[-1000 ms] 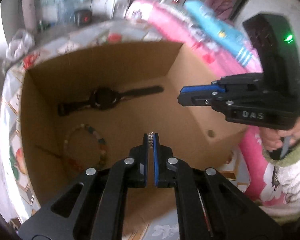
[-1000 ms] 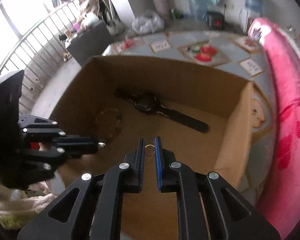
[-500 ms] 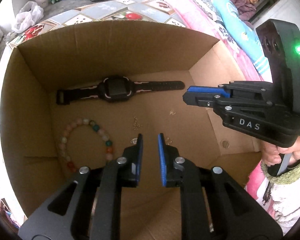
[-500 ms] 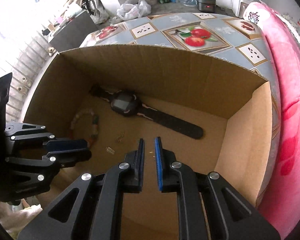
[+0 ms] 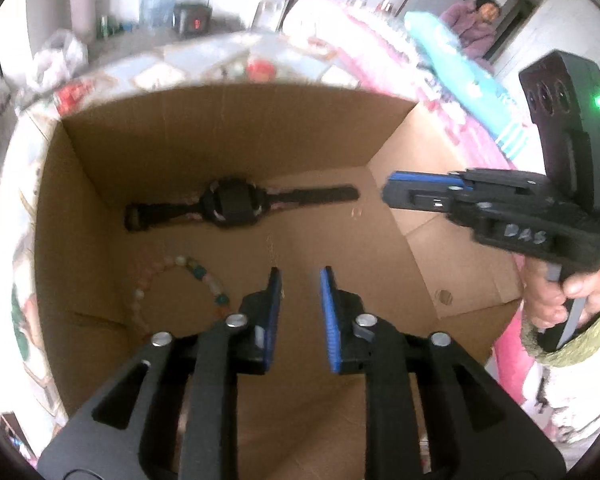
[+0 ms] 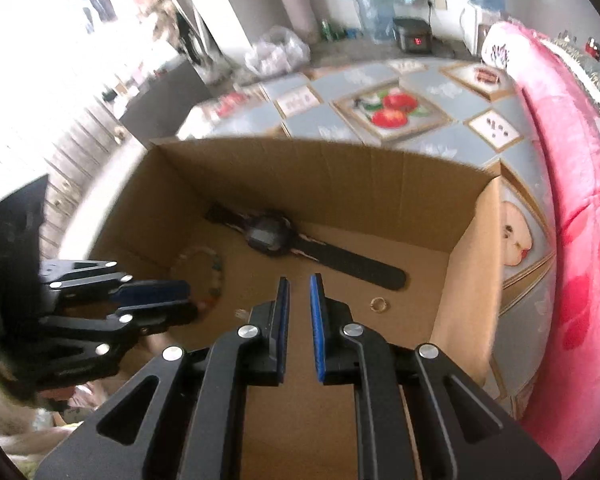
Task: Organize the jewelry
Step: 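Open the right gripper to drop the ring into the box while the left gripper releases the spring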
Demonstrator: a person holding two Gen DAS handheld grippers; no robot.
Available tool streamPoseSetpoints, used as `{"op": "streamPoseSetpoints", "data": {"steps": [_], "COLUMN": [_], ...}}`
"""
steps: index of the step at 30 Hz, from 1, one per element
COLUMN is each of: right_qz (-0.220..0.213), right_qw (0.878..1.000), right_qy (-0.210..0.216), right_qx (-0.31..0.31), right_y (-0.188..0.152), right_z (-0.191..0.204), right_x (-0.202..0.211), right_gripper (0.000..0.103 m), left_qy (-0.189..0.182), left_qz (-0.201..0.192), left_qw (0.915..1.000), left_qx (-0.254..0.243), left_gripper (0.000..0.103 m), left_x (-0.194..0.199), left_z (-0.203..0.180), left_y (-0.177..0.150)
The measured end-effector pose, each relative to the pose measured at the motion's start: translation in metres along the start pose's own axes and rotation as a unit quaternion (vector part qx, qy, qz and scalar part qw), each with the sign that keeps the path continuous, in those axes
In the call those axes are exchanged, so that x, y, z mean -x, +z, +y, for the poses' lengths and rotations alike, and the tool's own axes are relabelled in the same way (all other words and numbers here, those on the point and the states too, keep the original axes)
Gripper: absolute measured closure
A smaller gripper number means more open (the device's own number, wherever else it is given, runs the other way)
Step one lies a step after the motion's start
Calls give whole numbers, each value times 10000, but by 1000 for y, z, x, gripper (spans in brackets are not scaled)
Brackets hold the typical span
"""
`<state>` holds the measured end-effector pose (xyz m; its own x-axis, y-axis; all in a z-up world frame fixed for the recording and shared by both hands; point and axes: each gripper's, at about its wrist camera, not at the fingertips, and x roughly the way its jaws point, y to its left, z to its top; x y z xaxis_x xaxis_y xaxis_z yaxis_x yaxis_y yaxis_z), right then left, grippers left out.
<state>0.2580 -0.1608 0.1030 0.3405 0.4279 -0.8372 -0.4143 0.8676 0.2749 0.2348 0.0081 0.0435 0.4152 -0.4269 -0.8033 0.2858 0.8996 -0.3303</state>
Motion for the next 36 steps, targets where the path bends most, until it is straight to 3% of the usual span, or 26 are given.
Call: {"op": "streamPoseSetpoints", "data": {"steps": [6,9,10,13,17,20,23,26,29,36], "right_qz": [-840,-1145,-1161,-1034,-520,-214,-173,-250,-236,-279], "right_qw": [9947,9884,9873,9861,9943,9987,9993,9996,9994,9989], "right_qy": [585,983,1066,1261,928,456,241,-58,-48,-11], "right_qx": [27,175,203,326,57,-123,-241,-151,-263,-366], "right_y": [-41,-80,-88,-130,-165,-179,-185,-185,-187,-194], "right_z": [5,8,8,12,11,9,10,15,15,15], "right_x": [77,113,117,122,81,40,13,2,-5,-7], "right_gripper": [92,90,84,68,67,67,72,73,73,73], "left_qy": [-191,-306,-357,-620,-1128,-1184,-926,-312,73,367], "left_qz": [-1087,-1407,-1443,-1367,-915,-549,-306,-374,-411,-332], "left_qw": [9925,9859,9844,9834,9857,9877,9894,9873,9826,9720], "left_qx": [-525,-856,-943,-1023,-852,-857,-1078,-1512,-1808,-2298], "left_gripper": [78,75,74,71,69,69,69,70,74,82], "left_x": [64,90,96,101,76,47,18,-3,-16,-41], "left_z": [-15,-26,-30,-37,-45,-55,-66,-74,-79,-87], "left_y": [-42,-73,-83,-106,-126,-137,-145,-149,-149,-146]}}
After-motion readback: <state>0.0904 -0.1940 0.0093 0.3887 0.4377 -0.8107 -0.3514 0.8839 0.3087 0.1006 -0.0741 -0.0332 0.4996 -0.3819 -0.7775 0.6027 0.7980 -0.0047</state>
